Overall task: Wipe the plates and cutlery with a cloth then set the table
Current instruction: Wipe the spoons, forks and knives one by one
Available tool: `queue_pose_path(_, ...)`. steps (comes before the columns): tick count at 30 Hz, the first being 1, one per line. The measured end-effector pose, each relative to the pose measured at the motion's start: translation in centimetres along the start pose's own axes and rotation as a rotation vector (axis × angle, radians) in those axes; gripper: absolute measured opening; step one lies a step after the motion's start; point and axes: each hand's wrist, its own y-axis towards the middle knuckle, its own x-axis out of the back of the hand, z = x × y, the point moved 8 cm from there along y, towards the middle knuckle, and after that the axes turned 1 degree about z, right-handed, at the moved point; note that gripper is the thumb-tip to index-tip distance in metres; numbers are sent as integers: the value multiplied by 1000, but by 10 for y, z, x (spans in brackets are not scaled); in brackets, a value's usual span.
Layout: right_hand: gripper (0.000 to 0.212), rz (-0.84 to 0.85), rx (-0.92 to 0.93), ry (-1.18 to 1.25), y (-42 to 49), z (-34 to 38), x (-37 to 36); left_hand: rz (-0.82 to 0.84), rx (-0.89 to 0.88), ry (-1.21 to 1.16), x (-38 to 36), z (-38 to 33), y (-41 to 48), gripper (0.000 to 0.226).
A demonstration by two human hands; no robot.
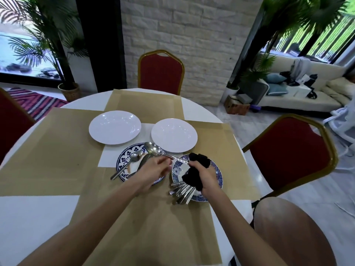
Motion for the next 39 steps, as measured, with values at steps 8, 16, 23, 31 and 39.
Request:
queue_pose_path(8,33,15,47,-236,-19,-22,14,-273,-35,111,-11,20,28,22)
queue_pose_path(16,28,-135,20,-201,-20,-24,80,-106,-63,895,-25,26,54,25)
queue_pose_path(23,33,-216,18,-277,-7,-29,108,-31,-101,1202,-55,33,66,25)
queue_pose_path(31,47,-257,-5,-403,-2,-42,121,-19,-142,1241,-73,44,78,23)
queue_pose_path(39,45,-233,25,-450,2,-31,119,-44,-205,1189,-65,49,74,21)
